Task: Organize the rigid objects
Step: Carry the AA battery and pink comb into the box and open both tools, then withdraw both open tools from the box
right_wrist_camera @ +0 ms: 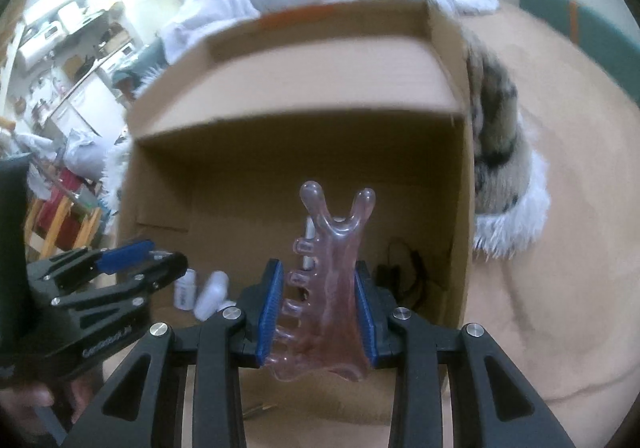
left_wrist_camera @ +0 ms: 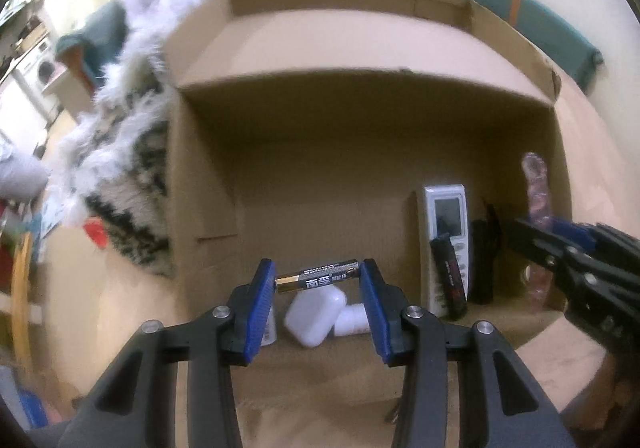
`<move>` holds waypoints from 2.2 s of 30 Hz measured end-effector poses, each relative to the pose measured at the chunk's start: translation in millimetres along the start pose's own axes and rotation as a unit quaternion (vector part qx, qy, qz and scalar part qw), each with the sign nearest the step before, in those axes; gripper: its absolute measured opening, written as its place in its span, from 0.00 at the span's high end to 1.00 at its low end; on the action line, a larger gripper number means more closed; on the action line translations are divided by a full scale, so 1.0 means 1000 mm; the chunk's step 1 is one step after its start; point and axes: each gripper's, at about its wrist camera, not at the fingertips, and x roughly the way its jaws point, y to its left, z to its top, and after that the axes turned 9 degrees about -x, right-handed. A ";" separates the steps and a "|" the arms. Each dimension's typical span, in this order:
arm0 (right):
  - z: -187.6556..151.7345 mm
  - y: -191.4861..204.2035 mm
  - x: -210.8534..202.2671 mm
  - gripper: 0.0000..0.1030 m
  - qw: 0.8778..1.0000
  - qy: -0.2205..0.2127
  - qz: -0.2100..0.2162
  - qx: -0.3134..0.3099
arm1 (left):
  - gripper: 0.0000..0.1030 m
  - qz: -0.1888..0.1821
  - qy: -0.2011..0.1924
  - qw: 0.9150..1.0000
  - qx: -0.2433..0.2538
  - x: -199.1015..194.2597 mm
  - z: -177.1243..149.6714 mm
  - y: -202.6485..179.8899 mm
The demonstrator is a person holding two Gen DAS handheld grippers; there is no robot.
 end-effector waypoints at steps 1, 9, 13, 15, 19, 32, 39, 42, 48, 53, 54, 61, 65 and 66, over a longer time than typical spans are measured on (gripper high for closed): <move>-0.002 -0.006 0.004 0.65 1.000 0.002 0.006 0.013 | 0.62 -0.006 0.001 1.000 -0.001 0.004 -0.002 0.000; -0.011 -0.010 0.023 0.65 0.999 0.040 0.004 0.026 | 0.62 -0.001 0.007 1.000 0.005 0.019 -0.012 -0.005; -0.014 -0.006 0.034 0.65 0.998 0.054 0.004 0.017 | 0.62 -0.002 0.013 1.000 0.005 0.025 -0.013 -0.007; -0.015 -0.006 0.038 0.65 0.998 0.062 0.007 0.017 | 0.62 0.000 0.018 1.000 -0.002 0.029 -0.012 -0.005; -0.018 -0.002 0.041 0.65 0.998 0.069 0.000 0.005 | 0.62 0.004 0.018 1.000 -0.012 0.033 -0.010 -0.002; -0.022 -0.001 0.042 0.64 0.998 0.064 0.015 0.010 | 0.59 0.019 0.033 0.999 -0.015 0.038 -0.017 0.001; -0.017 0.003 0.033 0.34 0.998 0.038 0.052 0.012 | 0.36 0.015 0.034 0.999 -0.030 0.036 -0.019 0.007; -0.015 0.006 0.028 0.28 0.998 0.027 0.054 0.009 | 0.36 0.014 0.029 0.999 -0.030 0.031 -0.019 0.010; -0.013 0.008 0.013 0.24 0.998 0.003 0.054 0.018 | 0.36 0.011 0.012 1.000 -0.017 0.014 -0.025 0.009; -0.023 0.013 -0.006 0.24 0.999 0.002 0.047 0.011 | 0.35 -0.004 0.012 0.999 -0.029 -0.003 -0.036 0.020; -0.025 0.015 -0.011 0.24 0.999 0.000 0.045 0.008 | 0.35 -0.012 0.016 0.999 -0.037 -0.006 -0.039 0.024; -0.053 0.016 -0.035 0.24 0.999 -0.001 0.041 0.021 | 0.35 -0.017 0.015 0.997 -0.077 -0.032 -0.062 0.042; -0.065 0.018 -0.046 0.24 0.999 -0.008 0.037 0.035 | 0.35 -0.016 0.019 0.995 -0.092 -0.036 -0.072 0.053; -0.068 0.018 -0.049 0.24 0.999 -0.011 0.034 0.038 | 0.35 -0.012 0.021 0.995 -0.095 -0.036 -0.076 0.055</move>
